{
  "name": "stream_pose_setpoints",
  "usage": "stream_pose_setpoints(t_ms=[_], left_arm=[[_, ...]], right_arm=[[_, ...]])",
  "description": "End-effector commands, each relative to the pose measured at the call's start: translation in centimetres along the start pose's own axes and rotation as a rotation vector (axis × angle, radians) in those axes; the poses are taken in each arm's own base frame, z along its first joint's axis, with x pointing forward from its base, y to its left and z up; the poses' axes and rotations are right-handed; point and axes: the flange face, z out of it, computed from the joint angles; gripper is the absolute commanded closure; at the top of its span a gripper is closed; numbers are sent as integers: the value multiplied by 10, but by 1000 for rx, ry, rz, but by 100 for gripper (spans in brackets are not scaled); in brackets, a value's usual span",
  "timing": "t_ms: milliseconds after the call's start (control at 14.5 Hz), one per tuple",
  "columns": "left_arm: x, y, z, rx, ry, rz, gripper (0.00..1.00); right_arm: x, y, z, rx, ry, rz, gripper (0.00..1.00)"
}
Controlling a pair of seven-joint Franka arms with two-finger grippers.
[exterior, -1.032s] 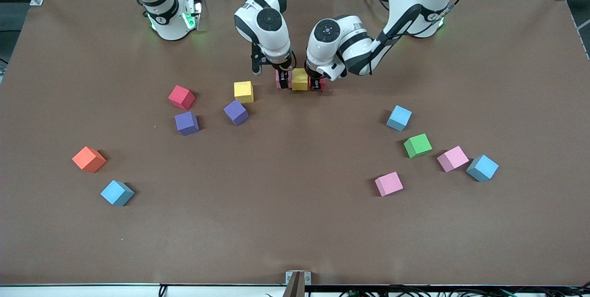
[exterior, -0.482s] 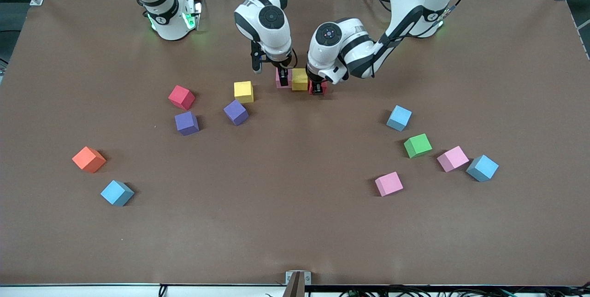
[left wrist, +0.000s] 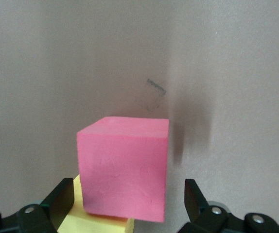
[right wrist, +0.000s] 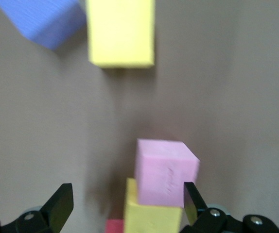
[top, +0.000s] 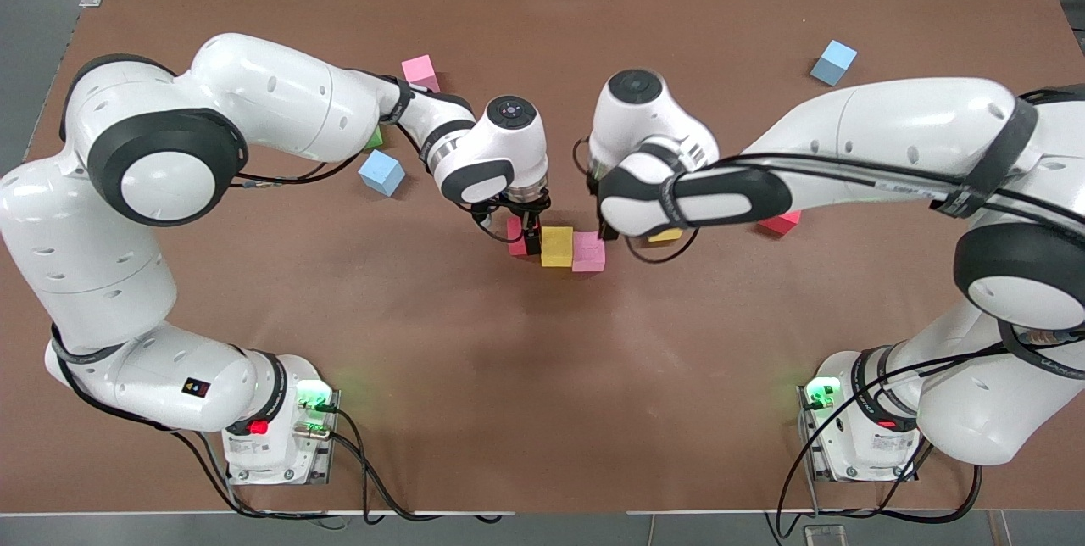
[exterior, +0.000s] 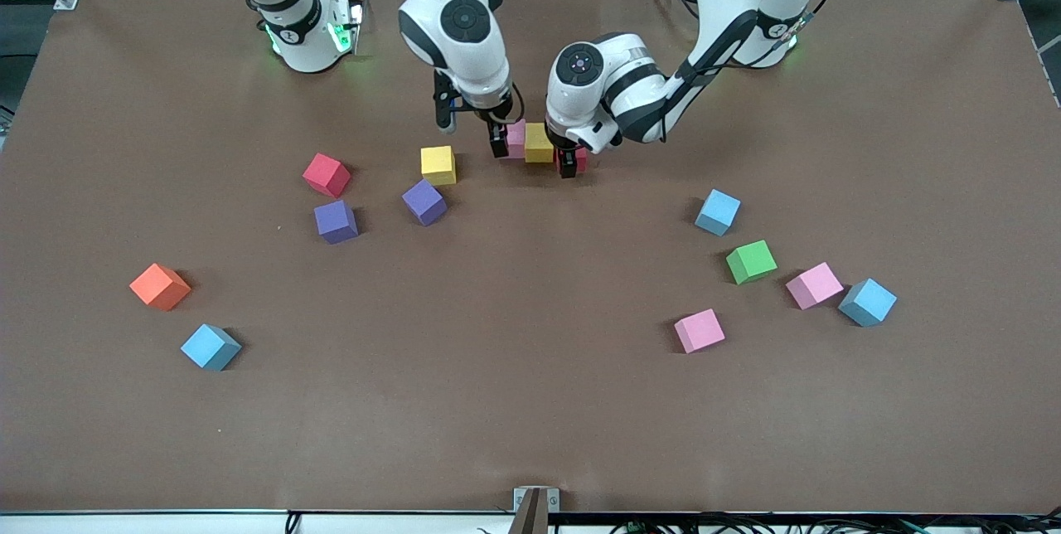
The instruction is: Arrange 11 blocks into digit 3
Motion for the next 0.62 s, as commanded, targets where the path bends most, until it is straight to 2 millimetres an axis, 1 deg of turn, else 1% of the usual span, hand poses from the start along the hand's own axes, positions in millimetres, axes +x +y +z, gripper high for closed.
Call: stream_pose_setpoints(t_ms=[0, 138, 344, 482, 550], left_arm=[[-9, -15, -5, -56, 53, -165, 0], [-12, -26, -9, -52, 68, -142, 0], [-10, -30, -9, -51, 92, -135, 0], [-11, -34, -8, -49, 94, -128, 0], [-12, -35, -9, -48, 93, -126, 0]], right_arm=[[34, -19, -6, 9, 19, -63, 0], [57, -37, -8, 16, 25, -95, 0], [92, -60, -7, 4, 34, -164, 0], [117, -70, -4, -8, 40, -204, 0], [125, -73, -2, -14, 41, -221, 0]])
